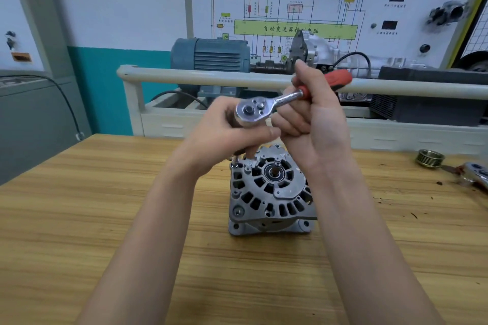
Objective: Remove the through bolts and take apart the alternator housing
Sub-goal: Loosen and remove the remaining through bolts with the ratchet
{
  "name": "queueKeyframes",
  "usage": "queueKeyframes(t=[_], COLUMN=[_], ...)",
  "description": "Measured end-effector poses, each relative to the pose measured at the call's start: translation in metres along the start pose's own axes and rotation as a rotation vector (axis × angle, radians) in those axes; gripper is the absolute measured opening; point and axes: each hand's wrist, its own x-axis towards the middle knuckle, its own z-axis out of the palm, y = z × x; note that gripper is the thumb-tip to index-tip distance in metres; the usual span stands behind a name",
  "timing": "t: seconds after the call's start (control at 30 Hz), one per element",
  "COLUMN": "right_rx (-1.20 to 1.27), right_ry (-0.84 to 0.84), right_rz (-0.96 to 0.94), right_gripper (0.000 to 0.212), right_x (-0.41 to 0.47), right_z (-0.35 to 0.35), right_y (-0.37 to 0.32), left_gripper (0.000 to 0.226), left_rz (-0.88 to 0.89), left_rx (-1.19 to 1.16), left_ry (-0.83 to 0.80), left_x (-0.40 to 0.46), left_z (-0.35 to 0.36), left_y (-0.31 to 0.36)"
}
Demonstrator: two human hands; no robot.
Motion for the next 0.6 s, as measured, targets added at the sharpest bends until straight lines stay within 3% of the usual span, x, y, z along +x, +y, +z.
queueKeyframes(t=[0.1, 0.27, 0.37, 0.43, 0.53, 0.6], right_rx=[-0.064, -0.21, -0.25, -0.213, -0.092, -0.043], right_ry=[-0.022, -0.065, -0.09, -0.088, -0.001, 0.027], right_rz=[-0.046, -0.247, -0.307, -0.28, -0.179, -0.107], right_gripper=[0.034, 0.043, 0.04, 0.041, 0.036, 0.031], right_x=[-0.001, -0.01, -0.013, -0.011, -0.006, -0.003], right_z=[-0.001, 0.005, 0.009, 0.008, 0.004, 0.002], right_y=[-0.002, 0.005, 0.01, 0.008, 0.004, 0.003], left_gripper=[0.033, 0.02, 0.021, 0.025, 0.028, 0.027], left_rz=[0.004, -0.04, -0.059, -0.048, 0.036, 0.037], left_rx=[-0.113, -0.261, -0.221, -0.167, -0.078, -0.079], left_ry=[0.037, 0.497, 0.609, 0.528, 0.21, 0.087], left_x=[0.002, 0.012, 0.014, 0.013, 0.007, 0.004], left_z=[0.008, 0.016, 0.021, 0.016, 0.004, 0.001], left_y=[0.001, -0.002, 0.0, -0.003, -0.009, -0.01])
